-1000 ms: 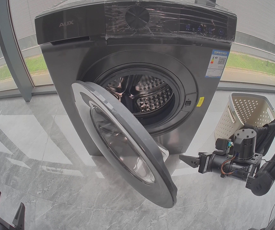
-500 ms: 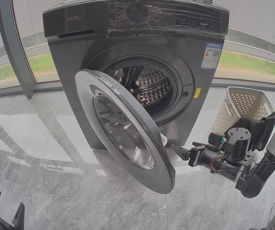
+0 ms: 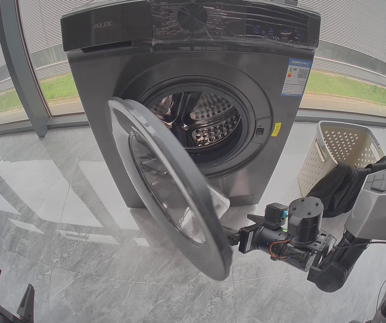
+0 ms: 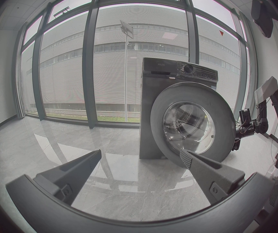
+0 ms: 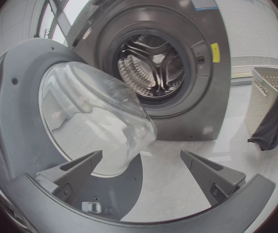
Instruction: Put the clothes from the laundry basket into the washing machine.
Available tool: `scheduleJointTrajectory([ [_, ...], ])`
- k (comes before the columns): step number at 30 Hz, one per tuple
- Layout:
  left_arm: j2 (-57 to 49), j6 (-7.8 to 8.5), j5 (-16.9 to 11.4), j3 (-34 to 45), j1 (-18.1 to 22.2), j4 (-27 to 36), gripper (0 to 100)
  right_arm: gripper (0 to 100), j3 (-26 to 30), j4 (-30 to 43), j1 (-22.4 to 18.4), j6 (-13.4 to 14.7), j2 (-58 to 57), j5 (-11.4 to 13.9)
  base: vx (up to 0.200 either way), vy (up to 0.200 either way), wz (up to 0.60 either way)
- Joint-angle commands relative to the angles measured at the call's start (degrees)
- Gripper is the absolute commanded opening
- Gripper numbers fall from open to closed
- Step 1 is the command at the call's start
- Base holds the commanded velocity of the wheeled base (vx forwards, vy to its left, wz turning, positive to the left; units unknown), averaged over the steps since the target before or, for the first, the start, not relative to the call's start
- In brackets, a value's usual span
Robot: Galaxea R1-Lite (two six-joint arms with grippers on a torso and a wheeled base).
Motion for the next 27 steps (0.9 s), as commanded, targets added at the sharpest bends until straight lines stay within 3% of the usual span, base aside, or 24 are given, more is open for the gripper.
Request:
scheduleJointTrajectory([
  [1,-0.86,-0.02,0.03,1.01,0.01,0.00,100,100,1.66,-1.56,2.00,0.13,0.22,0.05,0.000,0.000,0.00],
  [9,-0.95,-0.02,0.03,1.01,0.01,0.00,100,100,-0.01,-1.12,1.03,-0.05,-0.39,0.13,0.000,0.000,0.00],
  [14,-0.86,-0.02,0.03,1.01,0.01,0.00,100,100,-3.62,-0.41,-0.37,-0.31,0.31,0.66,-0.200,0.000,0.00],
  [19,-0.95,-0.02,0.03,1.01,0.01,0.00,100,100,-11.09,4.33,-0.64,-0.31,3.48,2.95,-0.040,0.000,0.00],
  [27,-0.86,0.07,0.03,1.01,0.01,0.00,100,100,-18.38,7.32,0.42,-0.31,8.75,3.65,0.000,0.000,0.00],
])
